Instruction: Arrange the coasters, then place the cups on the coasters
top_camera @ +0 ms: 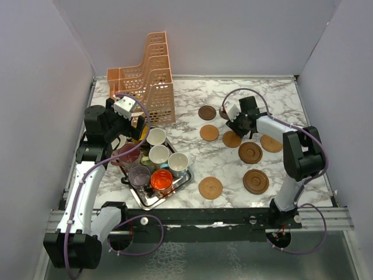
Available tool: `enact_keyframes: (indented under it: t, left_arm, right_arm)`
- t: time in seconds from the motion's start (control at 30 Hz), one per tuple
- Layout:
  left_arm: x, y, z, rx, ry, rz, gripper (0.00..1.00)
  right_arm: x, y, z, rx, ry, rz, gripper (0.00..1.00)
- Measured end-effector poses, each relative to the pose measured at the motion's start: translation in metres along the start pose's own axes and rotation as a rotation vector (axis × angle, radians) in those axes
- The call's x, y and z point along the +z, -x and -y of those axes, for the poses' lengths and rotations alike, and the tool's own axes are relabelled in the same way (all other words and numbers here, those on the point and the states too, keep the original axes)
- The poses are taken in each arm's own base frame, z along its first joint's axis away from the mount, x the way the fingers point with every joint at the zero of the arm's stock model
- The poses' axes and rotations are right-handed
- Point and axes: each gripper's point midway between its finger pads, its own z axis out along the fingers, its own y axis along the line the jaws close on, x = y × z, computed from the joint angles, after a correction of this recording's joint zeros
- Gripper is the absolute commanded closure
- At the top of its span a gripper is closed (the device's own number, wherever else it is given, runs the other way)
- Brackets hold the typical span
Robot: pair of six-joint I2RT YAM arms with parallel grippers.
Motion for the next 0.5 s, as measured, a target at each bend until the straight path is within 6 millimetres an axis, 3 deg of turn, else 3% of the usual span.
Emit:
enact_keyframes:
  t: [0.17,0.5]
  left_arm:
    - [0.000,0.000,0.000,0.000,-0.001,0.001,0.01]
    - [-0.001,0.001,0.001,0.000,-0.002,0.004,0.01]
  right_arm:
    - [0.014,0.012,0.023,0.028,-0.030,0.002,0.60]
    - [0.022,0.021,0.037,0.068,-0.074,-0.008,0.61]
